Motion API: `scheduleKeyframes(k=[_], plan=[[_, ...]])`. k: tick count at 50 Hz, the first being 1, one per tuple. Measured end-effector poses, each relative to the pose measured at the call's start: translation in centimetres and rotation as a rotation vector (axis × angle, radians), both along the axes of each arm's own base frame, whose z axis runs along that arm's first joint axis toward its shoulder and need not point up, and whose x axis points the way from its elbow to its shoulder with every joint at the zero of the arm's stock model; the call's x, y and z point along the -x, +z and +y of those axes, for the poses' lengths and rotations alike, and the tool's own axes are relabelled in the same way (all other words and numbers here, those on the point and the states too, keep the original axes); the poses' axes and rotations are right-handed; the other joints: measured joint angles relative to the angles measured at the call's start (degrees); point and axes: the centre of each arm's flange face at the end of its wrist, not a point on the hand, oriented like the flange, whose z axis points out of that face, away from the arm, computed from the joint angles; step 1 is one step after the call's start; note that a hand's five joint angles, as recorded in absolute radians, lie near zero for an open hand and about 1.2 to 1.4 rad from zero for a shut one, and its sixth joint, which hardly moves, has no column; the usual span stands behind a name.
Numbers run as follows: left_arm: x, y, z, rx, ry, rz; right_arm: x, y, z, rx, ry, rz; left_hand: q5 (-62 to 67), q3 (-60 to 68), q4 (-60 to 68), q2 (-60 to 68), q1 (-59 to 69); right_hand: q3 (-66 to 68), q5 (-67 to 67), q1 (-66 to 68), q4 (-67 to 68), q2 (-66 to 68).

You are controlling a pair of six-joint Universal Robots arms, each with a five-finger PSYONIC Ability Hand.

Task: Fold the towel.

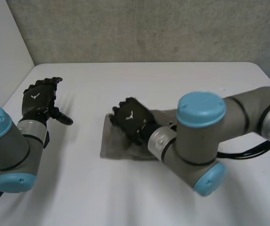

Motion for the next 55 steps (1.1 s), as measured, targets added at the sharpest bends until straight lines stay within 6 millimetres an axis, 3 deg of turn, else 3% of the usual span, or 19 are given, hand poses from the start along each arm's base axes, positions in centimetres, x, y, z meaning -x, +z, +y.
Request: scheduleKeyframes(k=[2,7,13,16,22,27,28,30,34,37,42,46,48,51,53,55], plan=[[0.0,0.0,0.0,0.0,0.0,-0.005,0.1,-0.4,0.2,-0.013,-0.005,0.008,0.0,0.0,0.0,0.0,0.0,-9.97,-8.86,-7.76,-9.28,-7.61],[0.1,-0.1,0.1,0.004,-0.006,-0.03,2.2,0.4,-0.8,-0.042,-0.074,0.001,-0.04,0.0,0.0,0.0,-0.01,-11.76,-9.42,-10.36,-10.88,-8.63],[0.7,-0.2,0.5,0.01,-0.025,-0.068,7.9,1.1,-3.6,-0.122,-0.245,-0.026,-0.03,0.0,0.0,0.0,-0.02,-11.76,-9.42,-10.61,-10.88,-8.63],[1.4,-0.2,1.0,0.015,-0.048,-0.088,10.9,0.2,-4.2,-0.18,-0.329,-0.032,-0.04,0.0,0.0,0.0,-0.02,-11.76,-9.42,-10.63,-10.88,-8.63],[3.1,-0.3,2.2,0.022,-0.103,-0.116,14.7,-2.1,-4.7,-0.251,-0.442,-0.024,-0.04,0.0,0.0,0.0,-0.02,-11.76,-9.41,-10.53,-10.88,-8.63],[4.0,-0.5,3.1,0.022,-0.135,-0.123,16.3,-3.6,-5.0,-0.271,-0.486,-0.018,-0.03,0.0,0.0,0.0,-0.02,17.58,21.06,19.74,17.87,21.05],[4.2,-0.5,3.3,0.021,-0.142,-0.123,16.6,-3.9,-5.2,-0.272,-0.494,-0.019,-0.04,-0.01,0.0,0.0,-0.02,29.92,33.1,32.31,30.23,33.48],[4.4,-0.5,3.4,0.021,-0.146,-0.123,16.9,-4.1,-5.5,-0.272,-0.502,-0.022,-0.04,-0.01,0.0,0.0,-0.02,42.56,45.58,43.24,42.96,46.73],[4.4,-0.3,3.5,0.025,-0.147,-0.119,17.2,-4.0,-6.2,-0.257,-0.513,-0.033,-0.04,-0.01,0.0,0.0,-0.03,50.67,52.84,48.17,51.19,51.05],[4.4,0.0,3.5,0.031,-0.145,-0.113,17.1,-3.1,-6.7,-0.228,-0.514,-0.049,-0.04,-0.01,0.0,0.0,-0.04,50.67,52.84,48.19,51.19,51.05],[4.4,1.5,3.4,0.067,-0.141,-0.096,15.4,0.3,-7.3,-0.139,-0.465,-0.104,-0.04,-0.01,0.0,0.0,-0.05,50.67,52.84,48.66,51.19,51.05],[4.5,3.6,3.2,0.115,-0.138,-0.075,11.6,3.3,-6.2,-0.075,-0.335,-0.151,-0.04,-0.01,0.0,0.0,-0.05,50.67,52.85,48.67,51.19,51.05],[4.5,4.9,3.0,0.142,-0.136,-0.06,8.6,4.3,-4.6,-0.067,-0.224,-0.164,-0.04,-0.01,0.0,0.0,-0.05,50.67,52.85,48.68,51.19,51.05],[4.6,5.9,2.8,0.157,-0.133,-0.041,5.4,4.4,-2.6,-0.087,-0.098,-0.158,-0.04,-0.01,0.0,0.0,-0.05,50.67,52.85,48.81,51.19,51.06],[4.6,6.8,2.4,0.16,-0.131,-0.012,2.6,3.4,-0.5,-0.132,0.011,-0.132,-0.05,-0.05,0.0,0.0,-0.06,50.68,52.85,49.19,51.19,51.05],[4.6,7.4,2.2,0.156,-0.13,0.013,1.0,2.5,0.7,-0.167,0.071,-0.107,-0.06,-0.05,0.0,0.0,-0.07,50.68,52.85,49.27,51.19,51.05]])
